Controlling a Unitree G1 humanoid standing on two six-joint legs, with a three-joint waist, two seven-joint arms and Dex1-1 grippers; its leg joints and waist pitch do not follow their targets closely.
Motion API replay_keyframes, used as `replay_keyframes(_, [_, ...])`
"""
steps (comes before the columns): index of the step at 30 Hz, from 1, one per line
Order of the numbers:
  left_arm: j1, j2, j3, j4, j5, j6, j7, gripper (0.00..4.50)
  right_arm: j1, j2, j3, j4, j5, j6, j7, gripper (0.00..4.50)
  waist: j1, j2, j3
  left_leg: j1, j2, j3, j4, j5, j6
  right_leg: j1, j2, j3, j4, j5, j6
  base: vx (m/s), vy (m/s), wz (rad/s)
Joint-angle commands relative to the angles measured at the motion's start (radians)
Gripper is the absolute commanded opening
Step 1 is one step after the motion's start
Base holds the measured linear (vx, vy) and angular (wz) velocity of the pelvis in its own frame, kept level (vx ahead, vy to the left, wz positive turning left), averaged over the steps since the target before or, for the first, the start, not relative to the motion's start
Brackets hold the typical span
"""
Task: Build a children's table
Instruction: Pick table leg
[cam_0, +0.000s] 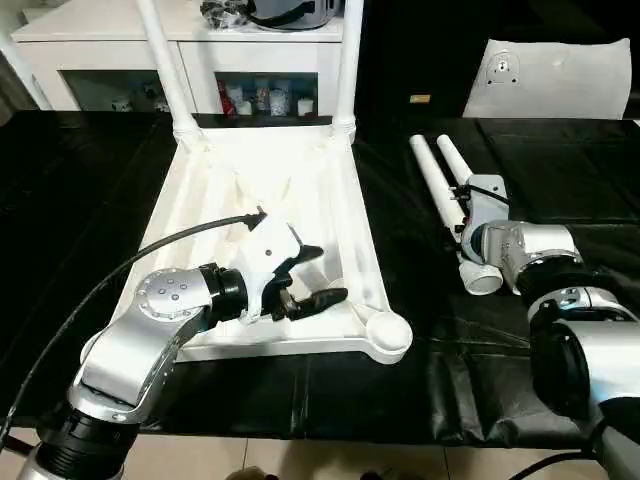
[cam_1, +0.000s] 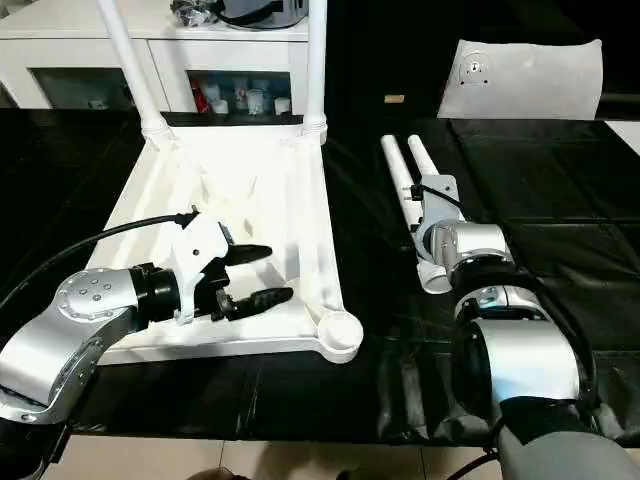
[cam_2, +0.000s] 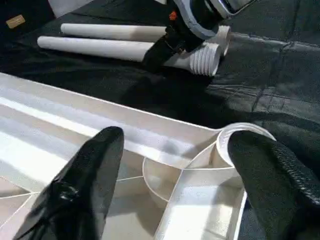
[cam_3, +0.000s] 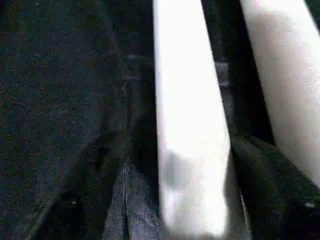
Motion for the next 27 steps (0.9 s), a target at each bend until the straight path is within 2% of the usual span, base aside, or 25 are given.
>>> replay_keyframes(1, [-0.002, 0.008, -0.008, -0.019, -0.005, 0.004, 0.006, 4.15, -0.012, -0.003, 0.009, 0.03, 0.006, 0.029, 0.018, 3.04, 0.0, -0.012, -0.067, 0.002, 0.073, -0.03, -0.057, -0.12, 0.05, 0.056, -0.108, 0.08, -0.075, -0.305, -0.135, 0.0, 0.0, 0.0])
replay_keyframes(4, [-0.003, 0.005, -0.005, -0.017, -0.006, 0.003, 0.01, 4.39, -0.017, -0.008, 0.018, 0.035, -0.005, 0.031, 0.035, 2.88, 0.002, -0.011, -0.066, -0.001, 0.073, -0.029, -0.057, -0.118, 0.052, 0.057, -0.109, 0.08, -0.076, -0.308, -0.134, 0.0, 0.0, 0.0])
replay_keyframes(6, [-0.002, 0.005, -0.007, -0.016, -0.006, 0.001, 0.011, 4.5, -0.02, -0.009, 0.02, 0.037, -0.01, 0.033, 0.044, 2.72, 0.001, -0.014, -0.067, 0.0, 0.073, -0.029, -0.057, -0.113, 0.052, 0.056, -0.108, 0.08, -0.075, -0.307, -0.133, 0.0, 0.0, 0.0])
replay_keyframes(7, [-0.002, 0.004, -0.008, -0.017, -0.006, 0.001, 0.013, 4.5, -0.023, -0.011, 0.02, 0.038, -0.011, 0.033, 0.047, 2.59, 0.002, -0.012, -0.068, -0.001, 0.073, -0.029, -0.056, -0.111, 0.053, 0.057, -0.109, 0.08, -0.075, -0.303, -0.133, 0.0, 0.0, 0.0])
replay_keyframes(12, [-0.002, 0.003, -0.006, -0.014, -0.006, -0.002, 0.017, 4.5, -0.032, -0.017, 0.031, 0.044, -0.022, 0.022, 0.067, 2.15, 0.002, -0.016, -0.067, 0.0, 0.074, -0.029, -0.056, -0.107, 0.055, 0.056, -0.11, 0.08, -0.074, -0.31, -0.133, 0.0, 0.0, 0.0])
replay_keyframes(16, [-0.001, 0.004, -0.005, -0.011, -0.004, -0.007, 0.02, 4.5, -0.031, -0.015, 0.048, 0.041, -0.033, 0.009, 0.085, 1.92, 0.003, -0.016, -0.068, -0.001, 0.073, -0.028, -0.055, -0.103, 0.058, 0.056, -0.11, 0.08, -0.076, -0.315, -0.129, 0.0, 0.0, 0.0])
replay_keyframes(21, [0.003, 0.0, -0.004, -0.014, -0.005, -0.01, 0.027, 4.5, -0.022, -0.009, 0.054, 0.032, -0.037, -0.014, 0.093, 1.85, 0.002, -0.017, -0.068, -0.001, 0.074, -0.029, -0.055, -0.101, 0.059, 0.055, -0.109, 0.08, -0.074, -0.313, -0.129, 0.0, 0.0, 0.0])
replay_keyframes(24, [0.001, -0.012, 0.002, -0.004, 0.003, -0.027, 0.046, 4.5, -0.014, -0.008, 0.021, 0.02, -0.011, -0.044, 0.081, 1.84, 0.004, -0.015, -0.07, -0.002, 0.074, -0.028, -0.054, -0.09, 0.061, 0.056, -0.11, 0.081, -0.072, -0.296, -0.132, 0.0, 0.0, 0.0])
replay_keyframes(25, [-0.001, -0.019, 0.005, 0.003, 0.009, -0.035, 0.06, 4.5, -0.013, -0.01, -0.009, 0.01, 0.016, -0.049, 0.07, 1.84, 0.004, -0.014, -0.071, -0.001, 0.075, -0.029, -0.054, -0.087, 0.062, 0.056, -0.109, 0.081, -0.072, -0.283, -0.133, 0.0, 0.0, 0.0])
replay_keyframes(27, [-0.002, -0.022, 0.006, 0.005, 0.011, -0.036, 0.064, 4.5, -0.012, -0.011, -0.016, 0.007, 0.023, -0.049, 0.068, 1.84, 0.004, -0.015, -0.072, -0.003, 0.075, -0.029, -0.053, -0.082, 0.064, 0.057, -0.109, 0.082, -0.07, -0.272, -0.134, 0.0, 0.0, 0.0])
